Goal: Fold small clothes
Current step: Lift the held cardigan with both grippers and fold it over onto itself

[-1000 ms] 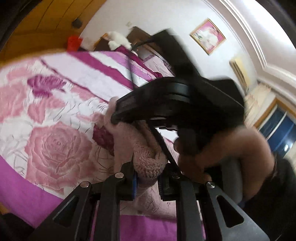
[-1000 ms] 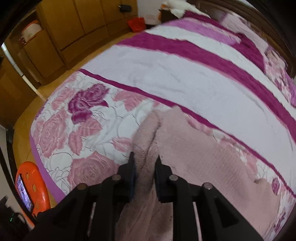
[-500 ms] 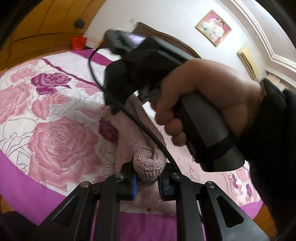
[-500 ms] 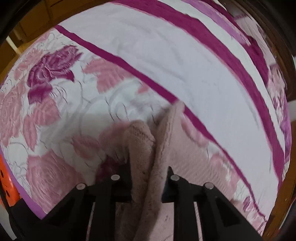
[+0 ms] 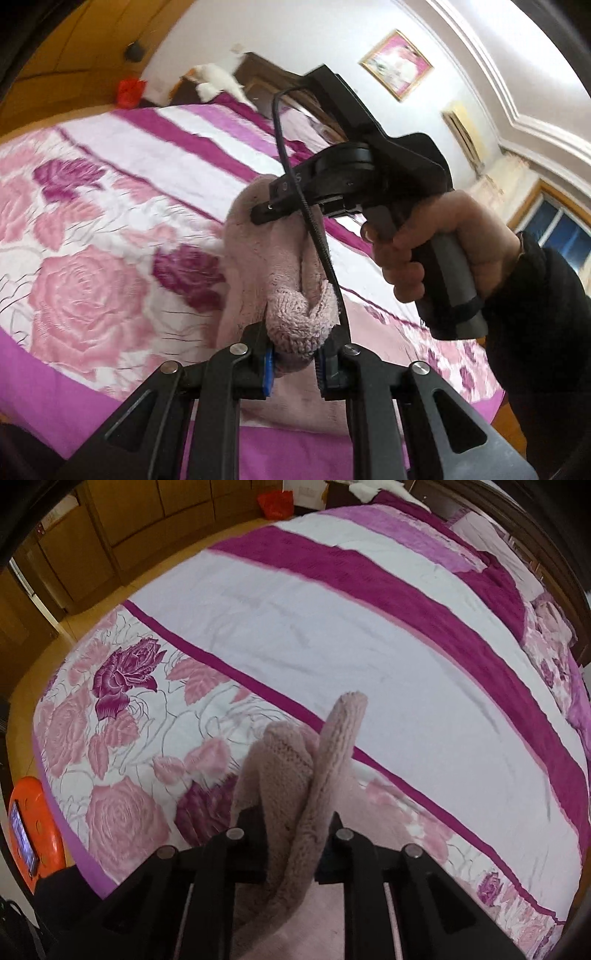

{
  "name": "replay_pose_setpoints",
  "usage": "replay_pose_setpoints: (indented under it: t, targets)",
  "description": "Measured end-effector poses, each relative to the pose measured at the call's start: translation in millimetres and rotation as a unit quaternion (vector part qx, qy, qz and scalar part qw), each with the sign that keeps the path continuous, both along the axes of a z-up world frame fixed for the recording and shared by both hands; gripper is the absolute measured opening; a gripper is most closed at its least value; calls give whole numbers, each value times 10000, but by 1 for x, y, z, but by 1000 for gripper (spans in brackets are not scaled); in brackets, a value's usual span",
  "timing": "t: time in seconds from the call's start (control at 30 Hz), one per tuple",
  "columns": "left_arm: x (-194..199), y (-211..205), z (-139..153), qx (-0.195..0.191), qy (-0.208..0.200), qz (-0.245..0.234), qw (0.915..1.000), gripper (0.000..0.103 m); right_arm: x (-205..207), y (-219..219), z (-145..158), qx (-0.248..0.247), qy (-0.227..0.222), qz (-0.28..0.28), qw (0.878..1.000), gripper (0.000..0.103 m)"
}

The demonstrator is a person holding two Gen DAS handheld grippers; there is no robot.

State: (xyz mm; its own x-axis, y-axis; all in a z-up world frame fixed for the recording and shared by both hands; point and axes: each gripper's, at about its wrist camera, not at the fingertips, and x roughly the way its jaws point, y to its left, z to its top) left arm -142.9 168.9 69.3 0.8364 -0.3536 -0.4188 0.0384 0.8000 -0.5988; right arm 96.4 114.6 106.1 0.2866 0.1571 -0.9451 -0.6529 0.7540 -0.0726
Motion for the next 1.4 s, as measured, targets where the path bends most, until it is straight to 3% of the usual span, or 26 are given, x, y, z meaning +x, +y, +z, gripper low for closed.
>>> replay_pose_setpoints:
  t: [0.23,0.43,0.67,1.0,1.2,1.4]
  targets:
    - [3,-59,15,738,-270,-532,9955,0,-8,-63,23,496,-329,-36,9982,16]
    - [4,-100,17,997,-336,-1008,9893,0,-8,-123,24,844,-319,-368,9952,16]
    - [-8,-152,18,1626,-495,-1369,9759,0,-20,-185,32,1319,-332,-524,9893,16]
    - [-2,-201,6,1960,-225,-1582,9675,0,-21,-237,4,1244,-191,-609,9902,17]
    - [-7,-231,10,2384,-369,-1610,9570,0,-22,-266,5,1328,-182,-748,9882,17]
    - [-6,-249,8,2403,-333,-1771,9538,0,-23,-293,0,1347,-151,-979,9859,17]
